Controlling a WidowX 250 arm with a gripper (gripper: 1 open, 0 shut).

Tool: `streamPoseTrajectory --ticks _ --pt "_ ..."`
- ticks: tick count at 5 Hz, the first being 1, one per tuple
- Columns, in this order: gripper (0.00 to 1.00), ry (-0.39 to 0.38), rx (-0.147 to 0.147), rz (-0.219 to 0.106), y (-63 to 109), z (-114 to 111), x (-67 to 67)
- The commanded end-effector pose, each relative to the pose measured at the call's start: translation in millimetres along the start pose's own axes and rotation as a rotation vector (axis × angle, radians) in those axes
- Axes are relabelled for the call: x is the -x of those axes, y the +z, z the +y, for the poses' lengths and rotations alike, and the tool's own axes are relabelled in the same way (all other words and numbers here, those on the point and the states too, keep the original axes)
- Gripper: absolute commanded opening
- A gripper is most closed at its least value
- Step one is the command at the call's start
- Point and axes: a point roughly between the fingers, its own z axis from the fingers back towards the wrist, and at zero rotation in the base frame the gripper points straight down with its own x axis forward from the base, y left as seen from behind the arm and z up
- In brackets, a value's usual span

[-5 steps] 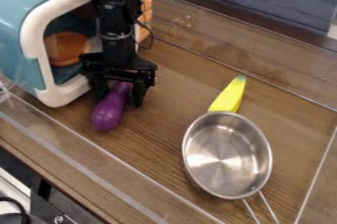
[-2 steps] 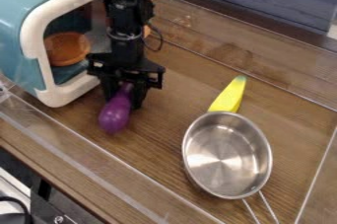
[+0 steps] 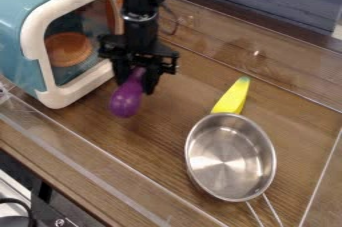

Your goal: Put the eggplant in the silver pot

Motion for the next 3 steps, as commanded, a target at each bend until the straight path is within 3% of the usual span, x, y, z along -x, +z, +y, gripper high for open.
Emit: streamPoseTrajectory --ticks 1,3 --pt "0.0 -0.055 0.015 -0.069 18.1 -19.2 1.9" --pt "0.0 -0.186 0.039 -0.094 19.5 -10.7 5.9"
